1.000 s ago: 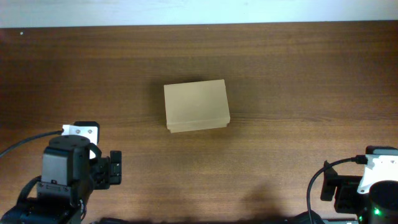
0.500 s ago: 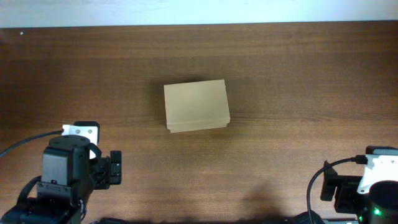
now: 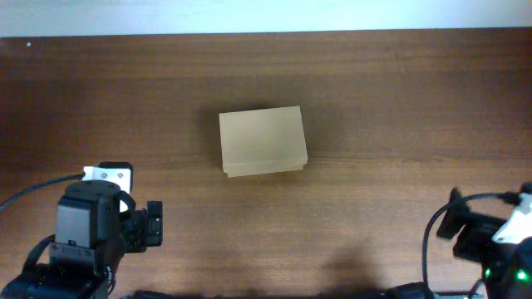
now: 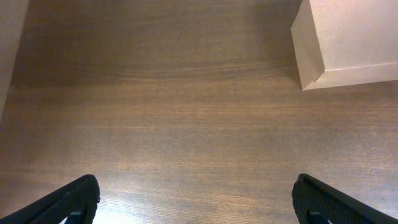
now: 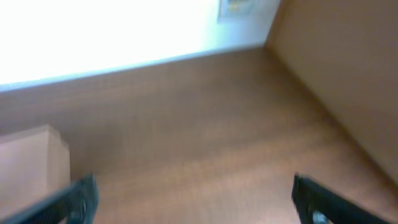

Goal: Pack container

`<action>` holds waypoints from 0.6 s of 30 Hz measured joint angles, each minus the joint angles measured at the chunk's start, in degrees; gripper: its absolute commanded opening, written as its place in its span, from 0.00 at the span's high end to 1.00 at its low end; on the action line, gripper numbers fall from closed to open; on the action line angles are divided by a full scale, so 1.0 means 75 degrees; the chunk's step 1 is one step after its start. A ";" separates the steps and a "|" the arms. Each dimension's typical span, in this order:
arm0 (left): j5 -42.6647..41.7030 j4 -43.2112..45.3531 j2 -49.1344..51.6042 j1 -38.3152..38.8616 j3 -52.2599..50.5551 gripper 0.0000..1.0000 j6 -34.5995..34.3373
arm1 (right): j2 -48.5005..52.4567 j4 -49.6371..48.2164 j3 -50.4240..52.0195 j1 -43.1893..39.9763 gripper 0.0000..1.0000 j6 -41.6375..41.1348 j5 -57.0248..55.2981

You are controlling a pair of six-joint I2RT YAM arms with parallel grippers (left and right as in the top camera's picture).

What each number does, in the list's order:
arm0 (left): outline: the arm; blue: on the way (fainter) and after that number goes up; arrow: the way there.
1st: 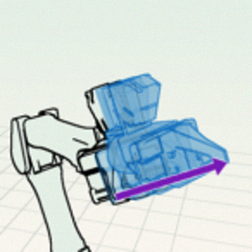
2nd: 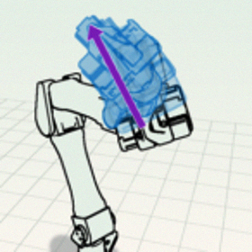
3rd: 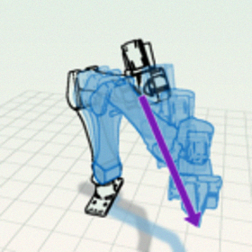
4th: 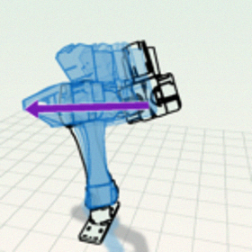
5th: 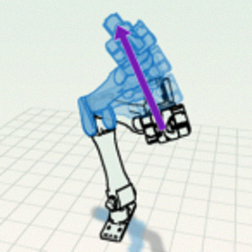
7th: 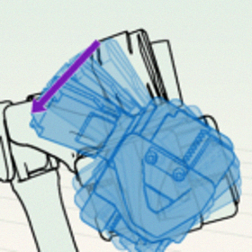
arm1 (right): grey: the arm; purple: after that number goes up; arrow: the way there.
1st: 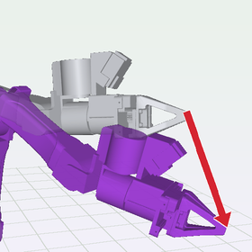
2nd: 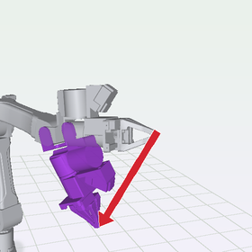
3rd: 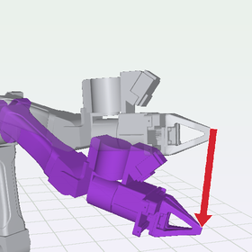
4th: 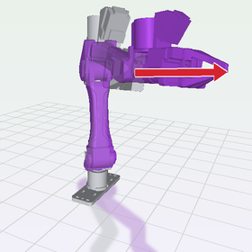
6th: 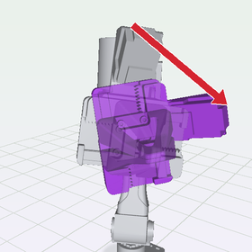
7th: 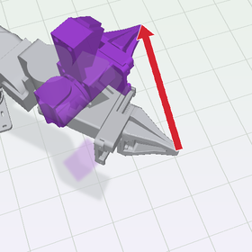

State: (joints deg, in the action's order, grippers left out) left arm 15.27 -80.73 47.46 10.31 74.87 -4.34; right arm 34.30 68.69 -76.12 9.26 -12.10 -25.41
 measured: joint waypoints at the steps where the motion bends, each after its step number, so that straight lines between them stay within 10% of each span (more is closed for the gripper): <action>1: 0.0000 -0.0003 0.0000 0.0000 0.0000 0.00 0.0000 | -0.0096 -0.0533 0.0175 -0.0189 0.01 0.0003 0.0023; 18: 0.0003 0.0000 0.0000 0.0000 -0.0006 0.00 0.0000 | -0.3267 -0.6499 0.6717 -0.0545 0.01 0.0006 0.0184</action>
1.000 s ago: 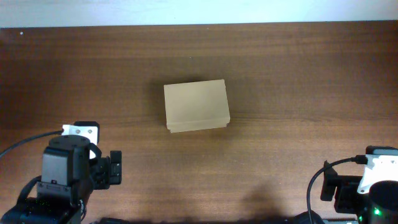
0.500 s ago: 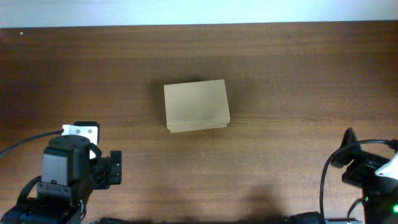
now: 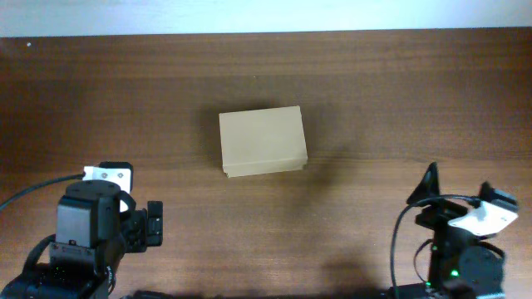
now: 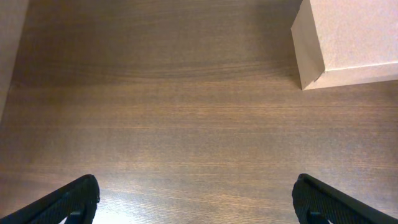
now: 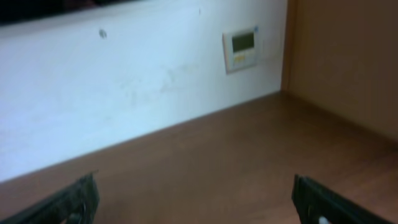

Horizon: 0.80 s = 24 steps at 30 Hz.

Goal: Pack container

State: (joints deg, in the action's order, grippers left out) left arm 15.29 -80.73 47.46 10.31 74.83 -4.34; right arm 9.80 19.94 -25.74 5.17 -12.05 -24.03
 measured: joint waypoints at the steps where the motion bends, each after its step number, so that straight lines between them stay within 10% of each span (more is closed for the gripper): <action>1: 0.0000 0.0003 0.0000 0.0000 -0.0003 0.00 0.0000 | -0.0128 -0.0210 0.0309 0.0000 0.01 0.0000 0.0006; 24: 0.0000 0.0000 0.0000 0.0000 0.0000 0.00 0.0000 | -0.1195 -0.0787 0.2771 0.0000 0.01 0.0000 0.0050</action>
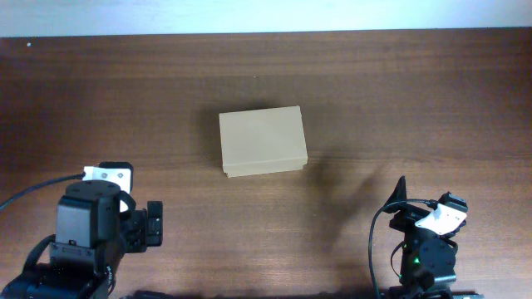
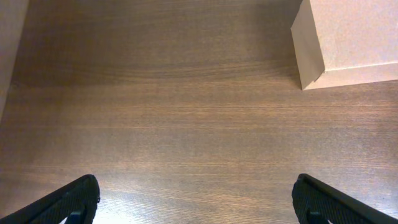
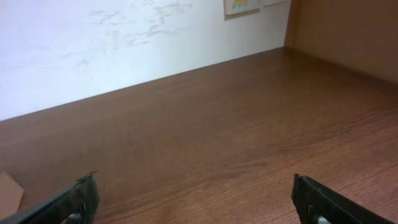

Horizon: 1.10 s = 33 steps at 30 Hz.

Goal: Pack container

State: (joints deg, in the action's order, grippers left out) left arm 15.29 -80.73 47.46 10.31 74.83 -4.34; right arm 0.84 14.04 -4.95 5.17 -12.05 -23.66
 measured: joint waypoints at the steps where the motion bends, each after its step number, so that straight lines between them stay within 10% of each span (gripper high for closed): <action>1: 0.0000 0.0000 0.0000 0.0000 -0.0003 0.00 0.0000 | 0.0000 0.0000 0.0000 0.0000 0.01 0.0000 0.0000; 33: 0.0134 0.0720 -0.0641 0.0000 -0.0536 0.00 0.0032 | 0.0000 -0.0003 0.0000 0.0000 0.01 0.0006 0.0041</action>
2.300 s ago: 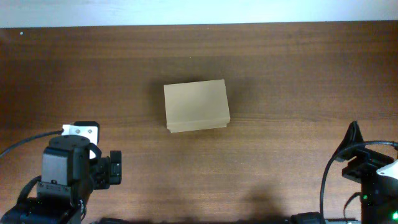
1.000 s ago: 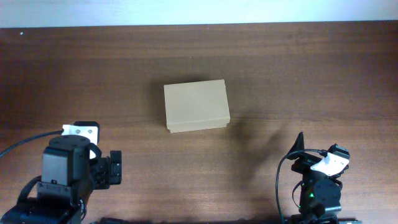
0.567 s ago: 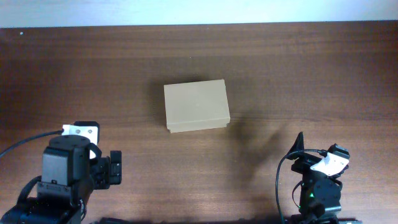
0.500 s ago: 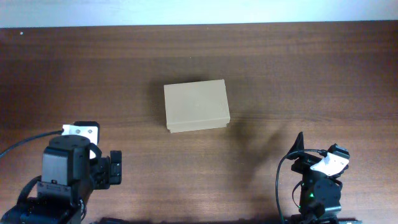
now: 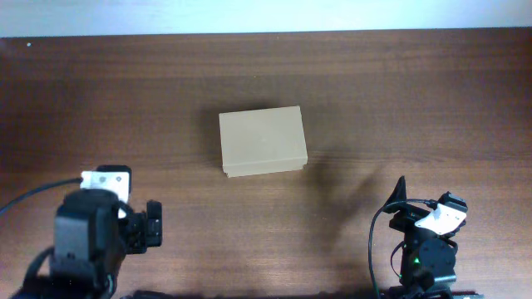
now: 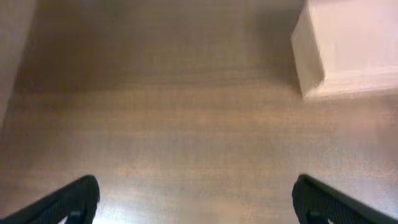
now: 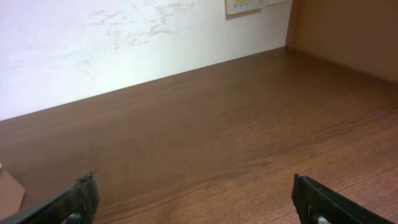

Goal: Pack container

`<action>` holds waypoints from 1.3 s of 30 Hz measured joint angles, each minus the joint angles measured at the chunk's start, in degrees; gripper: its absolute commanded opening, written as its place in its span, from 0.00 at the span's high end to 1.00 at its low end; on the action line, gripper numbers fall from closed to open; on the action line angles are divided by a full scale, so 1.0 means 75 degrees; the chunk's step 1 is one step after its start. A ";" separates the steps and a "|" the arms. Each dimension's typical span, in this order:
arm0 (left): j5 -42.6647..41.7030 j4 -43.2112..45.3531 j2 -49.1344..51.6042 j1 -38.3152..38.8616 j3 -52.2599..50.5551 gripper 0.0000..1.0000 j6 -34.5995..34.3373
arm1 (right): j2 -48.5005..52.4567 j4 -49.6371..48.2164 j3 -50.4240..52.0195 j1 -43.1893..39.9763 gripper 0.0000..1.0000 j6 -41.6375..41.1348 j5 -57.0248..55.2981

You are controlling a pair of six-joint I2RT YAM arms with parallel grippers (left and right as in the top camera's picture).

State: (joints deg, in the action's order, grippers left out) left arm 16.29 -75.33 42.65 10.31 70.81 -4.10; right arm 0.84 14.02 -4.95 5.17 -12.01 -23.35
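A closed tan cardboard box lies in the middle of the wooden table; its near left corner shows at the upper right of the blurred left wrist view, and only a sliver at the right wrist view's left edge. My left gripper is open over bare wood, well short and left of the box. My right gripper is open too, low at the front right, with nothing between its fingers. No items for packing are in view.
The brown table runs to a white wall at the back. A small wall panel and a brown side panel stand beyond the right end. Both arms' bodies sit at the front edge.
The left arm has shifted slightly, and its wrist view is now blurred. The right arm and the box stay where they were.
The right arm first sat at the far front right, its view blurred. Then it stood further left, looking at the wall. By the last moment it had settled lower at the front right. The box never moved, and both grippers stayed open.
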 measured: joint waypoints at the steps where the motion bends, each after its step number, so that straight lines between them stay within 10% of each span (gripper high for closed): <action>1: 0.0076 0.0641 -0.0373 0.0000 -0.0335 0.00 0.0006 | 0.0000 0.0000 0.0000 0.0000 0.01 -0.0003 0.0015; 15: 0.0358 0.8921 -0.4013 0.0000 -0.5989 0.00 0.0076 | -0.0020 -0.0035 0.0015 0.0000 0.01 -0.0009 0.0067; 39: 0.0350 1.0156 -0.5560 -0.0571 -0.9305 0.00 0.0079 | -0.0020 -0.0038 0.0015 0.0000 0.01 -0.0006 0.0067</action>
State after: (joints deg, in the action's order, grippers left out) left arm 18.92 0.84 0.95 6.02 1.02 -3.51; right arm 0.69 13.74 -4.84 5.17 -12.05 -22.85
